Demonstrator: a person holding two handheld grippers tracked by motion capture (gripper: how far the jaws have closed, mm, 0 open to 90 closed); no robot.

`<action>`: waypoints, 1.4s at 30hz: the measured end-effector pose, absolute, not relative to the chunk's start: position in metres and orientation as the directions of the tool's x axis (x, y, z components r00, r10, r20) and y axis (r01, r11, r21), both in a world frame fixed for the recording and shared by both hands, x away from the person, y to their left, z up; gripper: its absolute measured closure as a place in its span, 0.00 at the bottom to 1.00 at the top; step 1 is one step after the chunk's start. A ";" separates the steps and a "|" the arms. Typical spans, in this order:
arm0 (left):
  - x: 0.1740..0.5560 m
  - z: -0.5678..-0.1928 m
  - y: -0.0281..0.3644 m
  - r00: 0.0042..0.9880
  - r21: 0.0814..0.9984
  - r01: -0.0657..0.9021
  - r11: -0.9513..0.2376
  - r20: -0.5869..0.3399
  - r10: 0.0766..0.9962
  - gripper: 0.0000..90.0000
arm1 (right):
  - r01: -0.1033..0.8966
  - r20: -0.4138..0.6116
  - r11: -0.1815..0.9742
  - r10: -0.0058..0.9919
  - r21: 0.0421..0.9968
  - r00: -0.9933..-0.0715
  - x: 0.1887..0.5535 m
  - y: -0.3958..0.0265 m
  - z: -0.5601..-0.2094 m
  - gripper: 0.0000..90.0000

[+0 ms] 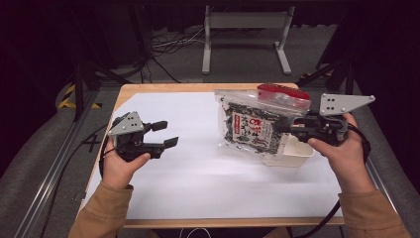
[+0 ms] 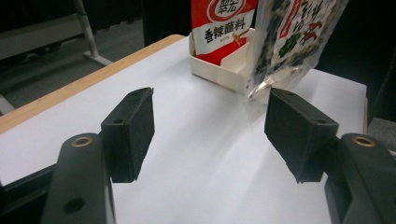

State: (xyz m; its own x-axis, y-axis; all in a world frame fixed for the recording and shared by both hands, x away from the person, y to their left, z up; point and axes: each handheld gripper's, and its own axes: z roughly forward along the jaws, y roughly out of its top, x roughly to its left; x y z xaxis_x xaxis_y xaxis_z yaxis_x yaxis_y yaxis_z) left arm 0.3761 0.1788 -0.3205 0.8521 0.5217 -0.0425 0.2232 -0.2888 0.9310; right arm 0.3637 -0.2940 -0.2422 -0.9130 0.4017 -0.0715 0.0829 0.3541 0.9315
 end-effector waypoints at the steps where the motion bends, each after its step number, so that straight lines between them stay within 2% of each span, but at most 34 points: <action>1: 0.376 -0.320 0.179 0.852 0.931 0.223 -0.289 -0.042 0.522 0.37 | 0.090 -0.065 0.348 0.408 0.933 -0.911 0.363 -0.296 -0.241 0.84; 16: 0.387 -0.336 0.186 0.845 0.925 0.261 -0.277 -0.080 0.529 0.37 | 0.115 -0.040 0.290 0.478 0.950 -0.877 0.365 -0.318 -0.228 0.84; 42: 0.404 -0.357 0.199 0.810 0.910 0.322 -0.262 -0.121 0.574 0.35 | 0.121 -0.082 0.273 0.629 0.954 -0.773 0.375 -0.356 -0.215 0.84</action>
State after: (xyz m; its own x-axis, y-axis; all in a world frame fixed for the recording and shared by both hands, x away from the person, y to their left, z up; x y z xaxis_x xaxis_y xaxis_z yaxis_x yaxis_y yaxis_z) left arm 0.4039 0.1985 -0.3570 0.8095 0.5744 -0.1213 0.3223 -0.2622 0.9096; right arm 0.3747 -0.3565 -0.2154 -0.7727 0.6294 -0.0820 0.1214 0.2734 0.9542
